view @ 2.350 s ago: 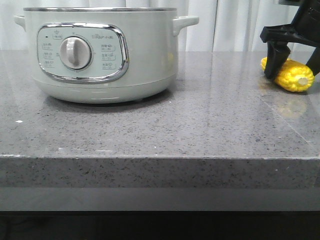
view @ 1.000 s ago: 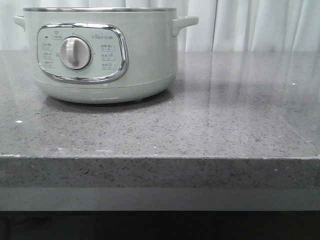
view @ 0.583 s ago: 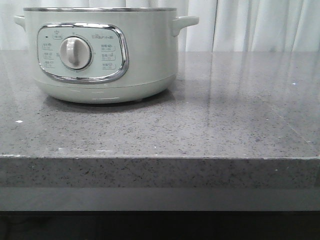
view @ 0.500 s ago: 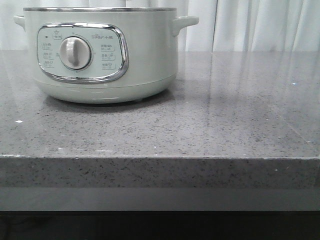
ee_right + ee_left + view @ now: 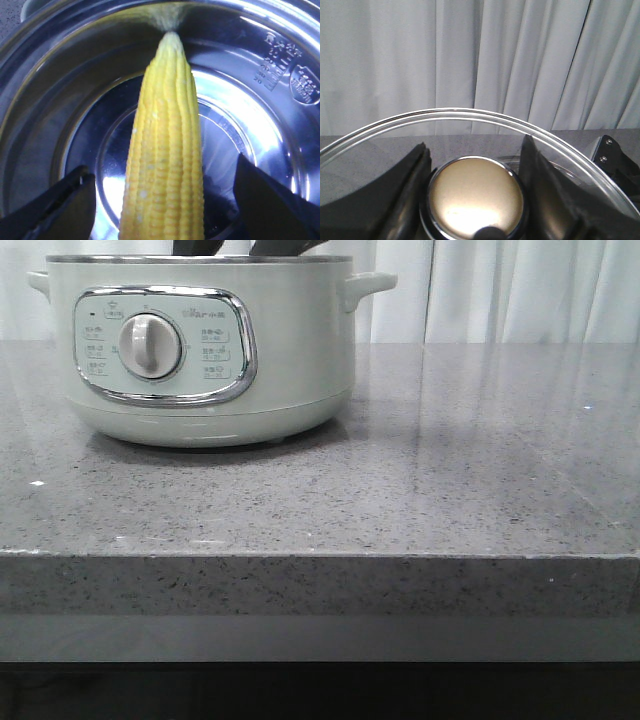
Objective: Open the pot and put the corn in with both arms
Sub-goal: 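Carry the corn over the cooker and release it inside with the right gripper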
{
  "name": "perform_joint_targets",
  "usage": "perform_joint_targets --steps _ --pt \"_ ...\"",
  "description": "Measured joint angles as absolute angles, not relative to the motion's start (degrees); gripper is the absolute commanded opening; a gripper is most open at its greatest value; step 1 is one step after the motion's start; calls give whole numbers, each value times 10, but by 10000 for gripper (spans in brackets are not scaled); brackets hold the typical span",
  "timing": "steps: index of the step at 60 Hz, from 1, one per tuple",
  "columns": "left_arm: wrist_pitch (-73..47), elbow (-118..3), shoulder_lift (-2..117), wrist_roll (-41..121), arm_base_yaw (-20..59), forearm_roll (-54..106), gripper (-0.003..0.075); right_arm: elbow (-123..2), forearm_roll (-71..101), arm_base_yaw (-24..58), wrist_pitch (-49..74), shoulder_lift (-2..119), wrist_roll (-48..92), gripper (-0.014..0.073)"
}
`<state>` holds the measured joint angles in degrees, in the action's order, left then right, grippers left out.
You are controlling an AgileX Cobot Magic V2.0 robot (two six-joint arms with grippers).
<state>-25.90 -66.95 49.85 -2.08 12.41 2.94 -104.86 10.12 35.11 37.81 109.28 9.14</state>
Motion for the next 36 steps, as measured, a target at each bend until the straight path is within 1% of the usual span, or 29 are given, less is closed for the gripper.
perform_joint_targets --steps 10,19,27,36 --pt "-259 -669 499 -21 124 29 207 -1049 101 351 381 1089 91 601" --pt "-259 -669 499 -21 124 29 207 -1038 101 347 397 1047 80 594" --pt "-259 -669 499 -21 124 29 207 -973 101 337 374 971 72 594" --pt "-259 -669 499 -21 124 29 207 -841 100 332 315 857 70 594"
